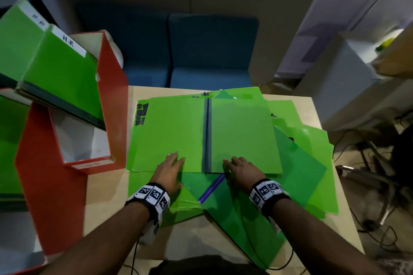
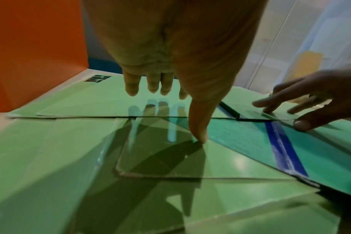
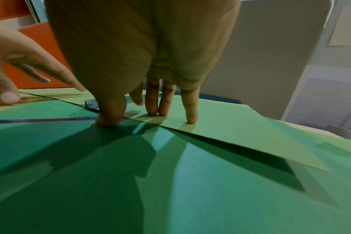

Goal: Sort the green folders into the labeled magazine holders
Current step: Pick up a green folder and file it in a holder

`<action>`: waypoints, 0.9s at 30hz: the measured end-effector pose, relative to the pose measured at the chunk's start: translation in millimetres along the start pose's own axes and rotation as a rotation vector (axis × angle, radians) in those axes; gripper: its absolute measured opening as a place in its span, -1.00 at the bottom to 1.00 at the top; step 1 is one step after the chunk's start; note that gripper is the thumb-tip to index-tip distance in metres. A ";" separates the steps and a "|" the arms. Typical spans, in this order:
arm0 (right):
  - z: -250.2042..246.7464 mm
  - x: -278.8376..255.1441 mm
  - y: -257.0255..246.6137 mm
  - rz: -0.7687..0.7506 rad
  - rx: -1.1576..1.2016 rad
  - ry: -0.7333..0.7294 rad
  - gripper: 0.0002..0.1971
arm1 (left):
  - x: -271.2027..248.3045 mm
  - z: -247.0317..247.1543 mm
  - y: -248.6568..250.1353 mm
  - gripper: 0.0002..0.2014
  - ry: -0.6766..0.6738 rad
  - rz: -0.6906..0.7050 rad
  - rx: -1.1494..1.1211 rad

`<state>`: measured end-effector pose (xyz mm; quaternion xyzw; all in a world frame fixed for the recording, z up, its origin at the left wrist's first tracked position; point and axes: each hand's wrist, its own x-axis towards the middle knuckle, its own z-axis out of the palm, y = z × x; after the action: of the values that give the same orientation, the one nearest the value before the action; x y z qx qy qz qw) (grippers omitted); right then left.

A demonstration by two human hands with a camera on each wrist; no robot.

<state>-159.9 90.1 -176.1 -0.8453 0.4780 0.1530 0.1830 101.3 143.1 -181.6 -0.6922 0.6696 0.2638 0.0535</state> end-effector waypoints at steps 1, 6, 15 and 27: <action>-0.4 -2.0 0.9 -0.002 -0.042 0.001 -0.42 | 0.3 0.1 0.4 -0.04 -0.034 -0.019 0.026; 0.8 -5.1 4.4 0.083 -0.033 -0.078 -0.41 | -4.3 5.7 3.6 -0.09 -0.097 -0.051 0.076; 10.6 -14.8 -1.0 0.035 -0.190 -0.174 -0.38 | -17.9 24.2 0.9 -0.25 -0.108 -0.008 0.176; -27.6 -29.5 19.9 -0.135 -0.238 0.021 -0.52 | -31.5 -5.9 -2.7 -0.35 -0.015 0.120 0.151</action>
<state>-189.4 90.3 -142.2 -0.8930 0.4003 0.1870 0.0862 106.7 169.1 -163.5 -0.6430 0.7273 0.2206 0.0947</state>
